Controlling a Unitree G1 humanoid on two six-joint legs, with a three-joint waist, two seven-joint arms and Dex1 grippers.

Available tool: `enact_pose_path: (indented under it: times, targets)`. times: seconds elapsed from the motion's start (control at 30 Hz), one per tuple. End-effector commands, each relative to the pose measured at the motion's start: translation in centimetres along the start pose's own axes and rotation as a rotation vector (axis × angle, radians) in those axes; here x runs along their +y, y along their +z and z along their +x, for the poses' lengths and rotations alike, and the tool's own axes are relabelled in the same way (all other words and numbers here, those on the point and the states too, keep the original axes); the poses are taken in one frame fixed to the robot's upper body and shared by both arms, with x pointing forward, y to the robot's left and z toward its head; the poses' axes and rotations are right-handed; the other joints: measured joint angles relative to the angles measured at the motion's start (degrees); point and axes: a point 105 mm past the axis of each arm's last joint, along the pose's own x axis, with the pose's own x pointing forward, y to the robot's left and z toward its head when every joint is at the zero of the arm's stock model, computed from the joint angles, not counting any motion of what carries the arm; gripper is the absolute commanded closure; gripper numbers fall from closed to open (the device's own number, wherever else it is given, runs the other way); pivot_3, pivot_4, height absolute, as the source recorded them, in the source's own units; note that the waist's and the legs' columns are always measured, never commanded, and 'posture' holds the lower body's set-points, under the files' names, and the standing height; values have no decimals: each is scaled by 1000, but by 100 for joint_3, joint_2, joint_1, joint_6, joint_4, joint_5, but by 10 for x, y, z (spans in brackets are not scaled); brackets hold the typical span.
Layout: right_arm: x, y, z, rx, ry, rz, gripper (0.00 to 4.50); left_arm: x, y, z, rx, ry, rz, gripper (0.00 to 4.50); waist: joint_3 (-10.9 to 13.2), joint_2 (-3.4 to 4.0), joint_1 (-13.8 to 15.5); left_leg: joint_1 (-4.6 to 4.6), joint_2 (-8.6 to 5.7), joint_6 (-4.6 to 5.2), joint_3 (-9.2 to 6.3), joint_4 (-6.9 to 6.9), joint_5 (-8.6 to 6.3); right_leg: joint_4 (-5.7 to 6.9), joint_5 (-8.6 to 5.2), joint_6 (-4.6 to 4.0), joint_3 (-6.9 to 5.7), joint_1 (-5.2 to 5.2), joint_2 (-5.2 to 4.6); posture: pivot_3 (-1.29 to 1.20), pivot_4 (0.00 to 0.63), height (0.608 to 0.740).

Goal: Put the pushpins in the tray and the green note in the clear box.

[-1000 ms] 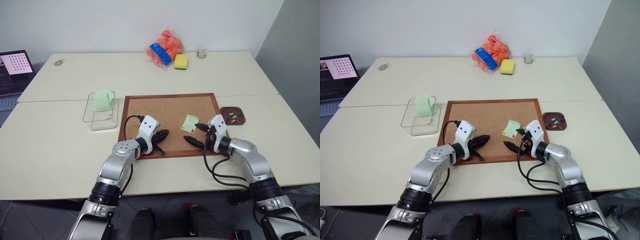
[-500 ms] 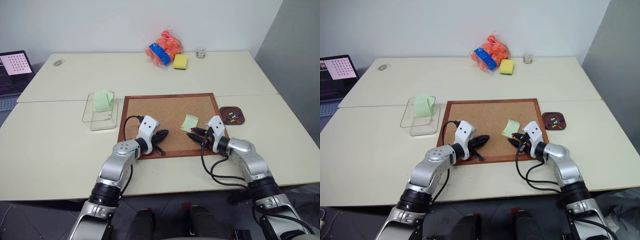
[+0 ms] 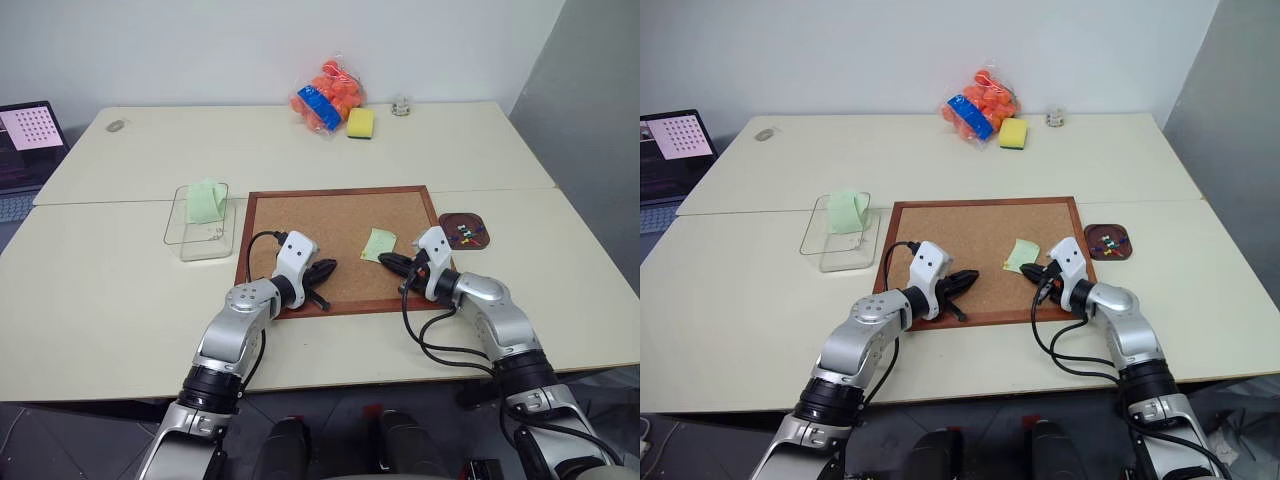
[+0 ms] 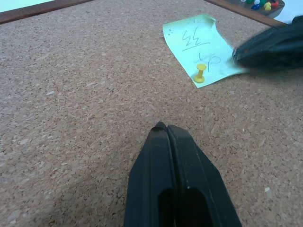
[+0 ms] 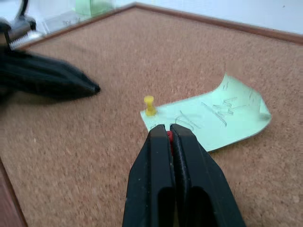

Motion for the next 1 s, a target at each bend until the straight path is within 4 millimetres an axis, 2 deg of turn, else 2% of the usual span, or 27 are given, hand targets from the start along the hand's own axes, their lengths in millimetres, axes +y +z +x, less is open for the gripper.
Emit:
enact_pose_path:
  times: [0.03,0.2,0.3,0.43,0.5,0.67,0.8,0.83,0.87,1.0]
  targets:
    - [1,42,-11,-144,2,1,4480,-4,-22,0,74,-6,-37,4500,0,0,4,0,0,0,-1,0,0,-1,0,0,-1,1,0,0,150,740]
    - [-1,49,-15,-157,-31,16,4480,-6,-22,1,78,-13,-35,4500,0,0,3,0,1,0,-2,0,0,-1,0,0,-3,1,0,0,150,740]
    - [-20,52,-18,-172,-146,54,4480,-5,-21,1,77,-14,-33,4500,0,0,2,0,0,0,0,0,0,-1,0,0,0,1,0,0,150,740]
    - [-83,48,-33,-131,-499,31,4480,-4,-21,1,80,-17,-28,4500,0,0,1,1,0,0,2,0,0,0,0,0,1,1,0,0,150,740]
    - [-104,42,-39,-99,-610,37,4480,-5,-21,1,81,-20,-27,4500,0,0,8,0,-2,0,3,1,0,0,1,-1,1,0,-1,0,150,740]
    - [-131,28,-46,-40,-750,117,4480,-4,-21,0,83,-23,-24,4500,0,0,5,0,-1,0,4,-5,0,-3,11,-24,1,0,-1,0,150,740]
    - [-134,21,-45,-20,-758,154,4480,-3,-21,-1,84,-17,-22,4500,0,0,0,0,-2,0,6,-3,0,-2,11,-23,4,0,-2,0,150,740]
    - [-136,19,-46,-14,-771,158,4029,-3,-21,-2,85,-16,-22,4500,0,0,0,0,-3,0,7,-3,0,-2,11,-23,4,0,-2,0,150,740]
    - [-137,17,-48,-8,-778,152,3951,-3,-22,-2,85,-16,-23,4500,0,0,0,0,-2,0,6,-3,0,-2,10,-23,4,0,-2,0,150,740]
    - [-141,14,-53,9,-810,134,3082,-4,-22,-3,87,-14,-25,4500,0,0,-1,0,-2,0,6,-3,0,-2,10,-22,3,0,-1,0,150,740]
